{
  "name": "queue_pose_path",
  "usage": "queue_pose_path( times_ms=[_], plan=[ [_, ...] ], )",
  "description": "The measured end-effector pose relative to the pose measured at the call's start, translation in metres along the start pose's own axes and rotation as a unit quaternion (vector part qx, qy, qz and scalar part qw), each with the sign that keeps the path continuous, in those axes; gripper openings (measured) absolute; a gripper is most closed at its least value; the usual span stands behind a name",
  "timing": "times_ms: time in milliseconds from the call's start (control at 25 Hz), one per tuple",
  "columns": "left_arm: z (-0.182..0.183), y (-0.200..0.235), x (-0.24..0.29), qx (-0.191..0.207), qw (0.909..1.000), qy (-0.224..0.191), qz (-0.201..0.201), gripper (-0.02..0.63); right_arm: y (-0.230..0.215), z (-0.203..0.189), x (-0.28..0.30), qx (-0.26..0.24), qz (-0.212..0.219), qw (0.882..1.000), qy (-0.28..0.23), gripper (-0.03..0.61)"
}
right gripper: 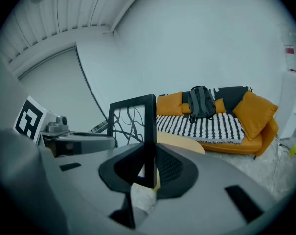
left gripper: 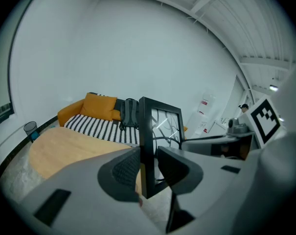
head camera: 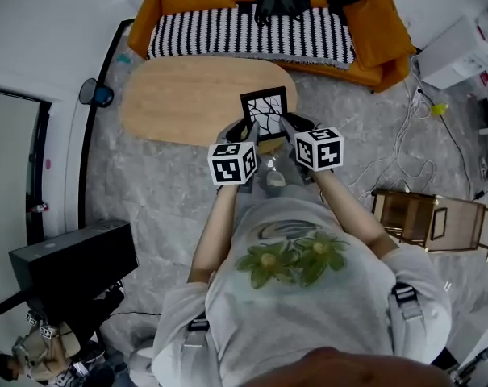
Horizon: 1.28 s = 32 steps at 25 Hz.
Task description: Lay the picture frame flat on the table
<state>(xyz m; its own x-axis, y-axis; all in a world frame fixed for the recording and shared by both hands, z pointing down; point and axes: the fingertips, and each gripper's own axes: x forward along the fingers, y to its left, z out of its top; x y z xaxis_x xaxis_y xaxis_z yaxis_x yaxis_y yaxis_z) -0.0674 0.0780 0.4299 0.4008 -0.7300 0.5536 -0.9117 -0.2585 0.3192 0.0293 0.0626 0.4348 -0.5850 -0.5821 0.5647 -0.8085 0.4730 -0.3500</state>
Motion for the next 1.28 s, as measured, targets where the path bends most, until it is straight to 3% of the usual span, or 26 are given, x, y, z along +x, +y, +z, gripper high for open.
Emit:
queue_pose_path(
  times_ms=[480, 1280],
  plan=[
    [0.02, 0.023, 0.033, 0.015, 0.9997, 0.018, -0.005, 0.121, -0.016, 0.017, 0.036, 0.034, -0.004, 0.999, 0.008, 0.075],
    [0.052, 0.067, 0.132, 0.017, 0.9927, 0.103, -0.06, 0.12, -0.072, 0.044, 0.114, 0.108, -0.069, 0.991, 0.027, 0.074]
  ],
)
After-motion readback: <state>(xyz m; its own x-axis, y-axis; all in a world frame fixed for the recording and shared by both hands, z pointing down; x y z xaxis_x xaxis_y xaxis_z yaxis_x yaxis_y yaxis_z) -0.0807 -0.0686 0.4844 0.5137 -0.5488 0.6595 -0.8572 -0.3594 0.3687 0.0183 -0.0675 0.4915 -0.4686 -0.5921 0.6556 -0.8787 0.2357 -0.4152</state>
